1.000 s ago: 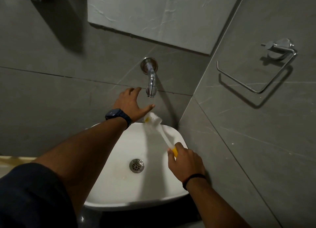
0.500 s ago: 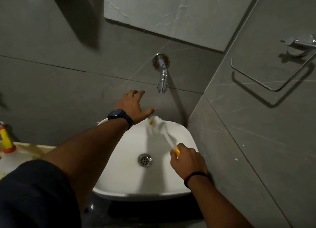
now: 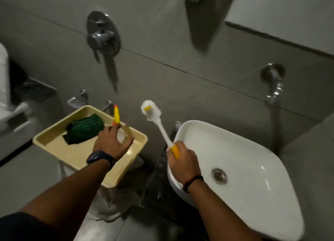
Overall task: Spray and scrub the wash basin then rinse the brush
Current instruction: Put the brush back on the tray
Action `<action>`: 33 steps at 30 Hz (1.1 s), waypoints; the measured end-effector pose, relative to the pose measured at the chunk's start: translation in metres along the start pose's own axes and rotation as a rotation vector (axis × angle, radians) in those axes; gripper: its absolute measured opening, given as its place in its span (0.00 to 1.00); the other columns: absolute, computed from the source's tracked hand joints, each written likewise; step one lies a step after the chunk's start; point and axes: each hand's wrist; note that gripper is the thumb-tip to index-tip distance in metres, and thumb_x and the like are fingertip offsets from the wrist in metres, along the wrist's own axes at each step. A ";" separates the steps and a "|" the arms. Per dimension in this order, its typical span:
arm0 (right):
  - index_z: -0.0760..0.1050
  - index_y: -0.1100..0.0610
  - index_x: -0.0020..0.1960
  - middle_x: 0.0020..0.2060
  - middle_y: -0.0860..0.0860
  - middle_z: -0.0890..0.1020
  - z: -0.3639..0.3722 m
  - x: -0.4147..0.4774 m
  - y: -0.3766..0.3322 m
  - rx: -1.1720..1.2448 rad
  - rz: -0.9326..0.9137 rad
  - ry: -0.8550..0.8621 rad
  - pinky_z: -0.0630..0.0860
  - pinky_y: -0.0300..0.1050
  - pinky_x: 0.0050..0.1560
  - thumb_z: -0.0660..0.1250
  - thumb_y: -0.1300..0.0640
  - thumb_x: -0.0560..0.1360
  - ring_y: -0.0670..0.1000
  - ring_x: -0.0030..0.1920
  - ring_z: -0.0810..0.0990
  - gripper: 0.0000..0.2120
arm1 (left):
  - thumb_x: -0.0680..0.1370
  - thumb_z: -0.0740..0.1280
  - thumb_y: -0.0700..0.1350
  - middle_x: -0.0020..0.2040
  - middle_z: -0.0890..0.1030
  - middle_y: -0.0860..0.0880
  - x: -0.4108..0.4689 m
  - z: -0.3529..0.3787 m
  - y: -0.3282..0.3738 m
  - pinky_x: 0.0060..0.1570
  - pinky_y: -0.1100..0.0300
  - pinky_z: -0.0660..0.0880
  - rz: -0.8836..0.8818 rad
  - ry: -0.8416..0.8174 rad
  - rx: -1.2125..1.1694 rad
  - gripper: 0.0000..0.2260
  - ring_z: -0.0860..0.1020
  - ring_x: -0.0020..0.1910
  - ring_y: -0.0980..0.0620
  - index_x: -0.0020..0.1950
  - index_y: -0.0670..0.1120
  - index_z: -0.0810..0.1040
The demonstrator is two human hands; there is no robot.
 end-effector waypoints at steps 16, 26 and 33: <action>0.66 0.54 0.56 0.49 0.56 0.77 0.298 0.085 -0.059 -0.333 -0.434 -0.643 0.68 0.51 0.43 0.56 0.50 0.78 0.59 0.47 0.74 0.10 | 0.66 0.69 0.64 0.73 0.63 0.37 0.058 0.000 -0.252 0.69 0.44 0.61 -0.303 -0.040 0.303 0.45 0.61 0.72 0.39 0.73 0.39 0.59; 0.66 0.54 0.56 0.52 0.56 0.77 0.355 0.085 -0.057 -0.357 -0.382 -0.732 0.72 0.52 0.49 0.59 0.50 0.77 0.57 0.51 0.73 0.11 | 0.67 0.59 0.67 0.76 0.57 0.41 0.064 0.021 -0.277 0.73 0.48 0.49 -0.191 -0.106 0.326 0.45 0.54 0.75 0.42 0.76 0.42 0.51; 0.69 0.53 0.59 0.54 0.55 0.75 0.332 0.094 -0.060 -0.376 -0.391 -0.656 0.70 0.52 0.51 0.61 0.45 0.75 0.58 0.54 0.72 0.17 | 0.68 0.58 0.70 0.77 0.57 0.42 0.080 0.006 -0.251 0.72 0.46 0.54 -0.171 -0.149 0.337 0.43 0.55 0.75 0.41 0.75 0.46 0.53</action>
Point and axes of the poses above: each hand's wrist, its own x-axis towards the middle knuckle, its own z-axis out of the palm, y = z × x
